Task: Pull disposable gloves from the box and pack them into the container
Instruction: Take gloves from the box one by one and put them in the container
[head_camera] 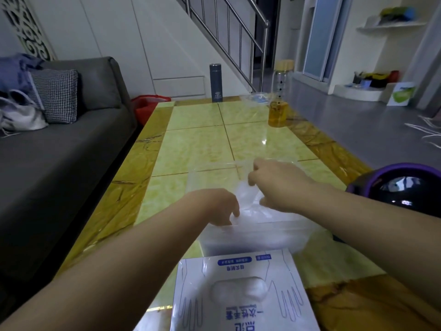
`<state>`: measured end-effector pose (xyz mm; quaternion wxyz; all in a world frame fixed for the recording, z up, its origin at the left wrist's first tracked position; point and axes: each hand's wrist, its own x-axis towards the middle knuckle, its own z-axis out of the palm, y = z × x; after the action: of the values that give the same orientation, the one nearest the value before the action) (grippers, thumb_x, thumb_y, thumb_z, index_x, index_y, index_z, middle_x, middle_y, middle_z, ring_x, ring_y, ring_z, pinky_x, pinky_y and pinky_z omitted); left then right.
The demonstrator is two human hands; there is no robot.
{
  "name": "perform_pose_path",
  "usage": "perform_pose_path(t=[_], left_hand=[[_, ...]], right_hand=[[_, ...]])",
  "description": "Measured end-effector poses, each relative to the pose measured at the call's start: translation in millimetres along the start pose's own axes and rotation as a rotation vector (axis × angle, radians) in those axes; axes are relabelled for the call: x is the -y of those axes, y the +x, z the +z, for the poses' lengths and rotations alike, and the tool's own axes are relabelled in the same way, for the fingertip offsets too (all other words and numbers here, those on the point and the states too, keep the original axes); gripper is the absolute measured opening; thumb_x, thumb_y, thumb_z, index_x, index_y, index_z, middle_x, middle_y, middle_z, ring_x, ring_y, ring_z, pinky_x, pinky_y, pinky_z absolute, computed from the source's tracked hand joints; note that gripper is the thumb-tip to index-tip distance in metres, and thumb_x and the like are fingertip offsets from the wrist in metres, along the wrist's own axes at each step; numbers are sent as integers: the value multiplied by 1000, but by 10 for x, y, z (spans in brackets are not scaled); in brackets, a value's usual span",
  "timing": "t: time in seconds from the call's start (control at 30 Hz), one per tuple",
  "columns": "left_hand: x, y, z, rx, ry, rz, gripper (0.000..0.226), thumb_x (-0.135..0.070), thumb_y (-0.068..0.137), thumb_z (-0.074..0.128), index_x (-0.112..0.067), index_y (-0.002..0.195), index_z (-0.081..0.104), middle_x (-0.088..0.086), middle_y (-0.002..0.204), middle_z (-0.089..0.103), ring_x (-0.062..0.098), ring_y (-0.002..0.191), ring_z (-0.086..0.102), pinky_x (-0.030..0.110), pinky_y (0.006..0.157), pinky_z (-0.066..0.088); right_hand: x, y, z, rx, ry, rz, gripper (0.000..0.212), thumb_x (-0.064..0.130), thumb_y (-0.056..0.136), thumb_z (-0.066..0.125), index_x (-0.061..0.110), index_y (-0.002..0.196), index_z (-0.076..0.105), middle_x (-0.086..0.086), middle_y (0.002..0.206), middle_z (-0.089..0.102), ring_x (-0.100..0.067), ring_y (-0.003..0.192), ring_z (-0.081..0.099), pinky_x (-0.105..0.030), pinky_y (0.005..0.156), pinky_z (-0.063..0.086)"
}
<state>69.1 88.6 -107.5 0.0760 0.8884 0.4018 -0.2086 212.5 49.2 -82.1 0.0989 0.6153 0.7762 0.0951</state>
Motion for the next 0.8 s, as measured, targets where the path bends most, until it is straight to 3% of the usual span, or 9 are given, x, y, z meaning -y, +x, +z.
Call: perform_pose_path(t=[0.07, 0.13, 0.23, 0.33, 0.4, 0.53, 0.67, 0.8], left_hand=[[7, 34, 44, 13, 3, -6, 39, -21, 94, 55, -22, 133, 54, 1, 133, 53, 19, 120, 48, 27, 95, 36], [16, 67, 93, 26, -9, -23, 37, -15, 94, 52, -19, 131, 55, 3, 132, 52, 20, 117, 49, 25, 88, 36], [34, 119, 152, 42, -76, -80, 45, -12, 93, 52, -13, 137, 41, 10, 131, 50, 26, 113, 51, 27, 78, 36], [39, 182, 171, 119, -141, -162, 72, -15, 91, 56, -11, 147, 11, 18, 133, 48, 35, 112, 53, 35, 83, 43], [35, 209, 166, 163, -134, -203, 78, -18, 91, 56, -12, 150, 5, 19, 137, 46, 36, 113, 53, 39, 90, 45], [11, 191, 130, 194, -21, -144, 48, -24, 94, 51, -8, 139, 43, 11, 132, 54, 24, 106, 55, 31, 84, 44], [-2, -10, -65, 152, 11, -122, 50, -33, 95, 52, -7, 138, 46, 6, 136, 53, 23, 123, 51, 34, 102, 41], [9, -396, -322, -20, -89, -80, 49, -34, 95, 54, -15, 140, 46, -1, 140, 51, 19, 127, 47, 32, 106, 36]], right_hand=[[14, 98, 113, 292, 158, 21, 62, 30, 80, 74, 14, 134, 48, -6, 129, 47, -25, 101, 58, -37, 86, 53], [-6, 163, 223, 517, 249, 37, 91, 34, 75, 78, 21, 148, 25, -8, 142, 33, -29, 106, 57, -38, 86, 54], [-31, 218, 371, 610, 228, 35, 115, 38, 69, 82, 31, 151, 1, -9, 152, 13, -39, 123, 44, -44, 90, 51], [-21, 248, 450, 617, 202, 25, 122, 39, 68, 82, 36, 150, -8, -10, 154, 9, -42, 127, 39, -48, 92, 48], [-25, 247, 446, 628, 187, 13, 116, 37, 73, 79, 36, 150, -8, -12, 154, 8, -41, 128, 38, -46, 92, 46], [-31, 249, 413, 644, 176, -8, 113, 38, 73, 79, 34, 151, -2, -11, 155, 12, -39, 130, 37, -43, 90, 44], [-58, 189, 314, 609, 235, -43, 104, 37, 75, 78, 31, 152, 8, -3, 155, 26, -28, 128, 45, -40, 99, 46], [-145, -45, -38, 339, 301, -82, 58, 33, 88, 65, 24, 140, 43, 2, 138, 50, -17, 117, 52, -28, 97, 42]])
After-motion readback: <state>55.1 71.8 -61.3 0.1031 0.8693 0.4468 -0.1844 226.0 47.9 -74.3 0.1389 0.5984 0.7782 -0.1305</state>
